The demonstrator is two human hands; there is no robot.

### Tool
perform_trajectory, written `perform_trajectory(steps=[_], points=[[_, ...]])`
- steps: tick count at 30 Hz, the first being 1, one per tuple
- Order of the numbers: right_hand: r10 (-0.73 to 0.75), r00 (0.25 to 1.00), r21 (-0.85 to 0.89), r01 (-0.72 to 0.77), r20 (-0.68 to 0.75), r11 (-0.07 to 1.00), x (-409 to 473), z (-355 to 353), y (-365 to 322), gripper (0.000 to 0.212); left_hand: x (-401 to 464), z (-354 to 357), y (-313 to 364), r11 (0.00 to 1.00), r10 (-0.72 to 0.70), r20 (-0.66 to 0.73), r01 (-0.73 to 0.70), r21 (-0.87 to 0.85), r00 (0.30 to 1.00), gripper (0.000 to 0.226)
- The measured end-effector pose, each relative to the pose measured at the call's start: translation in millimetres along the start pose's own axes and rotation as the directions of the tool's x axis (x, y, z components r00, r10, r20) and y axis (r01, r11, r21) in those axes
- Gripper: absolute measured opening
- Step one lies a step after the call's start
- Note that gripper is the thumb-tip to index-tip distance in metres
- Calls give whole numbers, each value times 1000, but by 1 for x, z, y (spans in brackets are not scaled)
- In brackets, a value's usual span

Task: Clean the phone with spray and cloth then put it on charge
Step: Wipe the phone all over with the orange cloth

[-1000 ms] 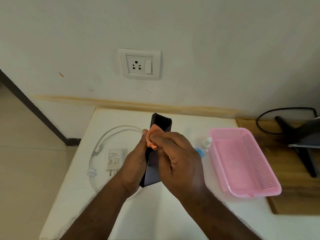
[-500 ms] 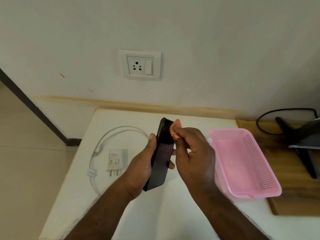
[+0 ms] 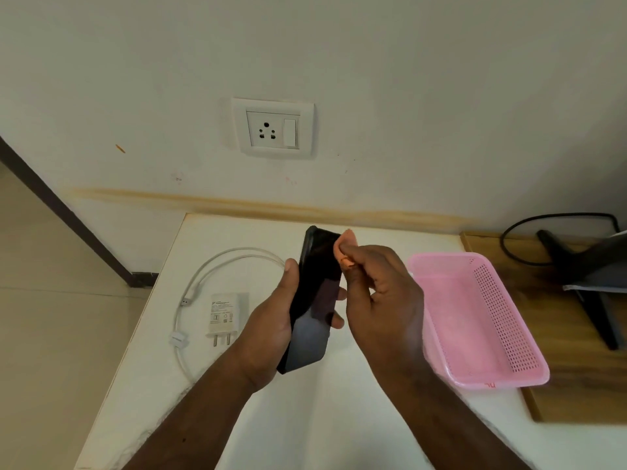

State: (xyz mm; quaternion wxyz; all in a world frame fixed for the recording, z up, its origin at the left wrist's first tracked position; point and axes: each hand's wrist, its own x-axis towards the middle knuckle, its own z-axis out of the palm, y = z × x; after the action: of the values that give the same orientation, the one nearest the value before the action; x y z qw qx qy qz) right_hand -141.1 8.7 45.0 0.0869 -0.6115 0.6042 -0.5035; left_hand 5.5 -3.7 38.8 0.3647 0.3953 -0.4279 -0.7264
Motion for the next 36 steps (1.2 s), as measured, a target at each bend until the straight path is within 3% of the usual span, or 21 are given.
perform_trajectory(steps=[3, 7, 10, 14, 17, 25, 28, 31, 33, 36], points=[[-2, 994, 34, -2, 110, 999, -7, 7, -1, 25, 3, -5, 3, 992, 14, -59, -21, -122, 998, 61], [-175, 972, -72, 188, 158, 980, -12, 8, -15, 38, 4, -6, 3, 978, 4, -40, -12, -209, 999, 55], [-247, 959, -80, 260, 140, 962, -12, 11, -19, 25, 3, -4, 2, 974, -22, -7, 20, -224, 1000, 58], [-122, 988, 25, 120, 99, 992, -5, 8, -3, 31, 4, -1, -2, 992, 22, -66, -30, -125, 998, 58], [11, 987, 108, -29, 161, 994, -6, 10, 5, 31, 4, -3, -3, 992, 70, -57, -76, -97, 996, 56], [-57, 985, 26, 54, 160, 998, -11, 10, -6, 28, 9, -10, -9, 980, 30, -78, -44, -196, 997, 61], [-115, 976, -31, 122, 183, 992, -12, 9, -18, 39, 10, -8, -9, 965, 2, -25, -9, -262, 1000, 61], [-162, 977, -17, 166, 141, 986, -10, 8, -23, 31, 9, -2, -10, 946, -23, -2, 21, -323, 1000, 59], [-143, 986, 14, 143, 83, 990, -4, 5, -17, 26, 9, 2, -13, 964, -16, -16, 12, -266, 1000, 58], [20, 999, 82, -23, 39, 996, 0, 3, -7, 29, 9, 7, -15, 986, 2, 28, 3, -168, 1000, 55]])
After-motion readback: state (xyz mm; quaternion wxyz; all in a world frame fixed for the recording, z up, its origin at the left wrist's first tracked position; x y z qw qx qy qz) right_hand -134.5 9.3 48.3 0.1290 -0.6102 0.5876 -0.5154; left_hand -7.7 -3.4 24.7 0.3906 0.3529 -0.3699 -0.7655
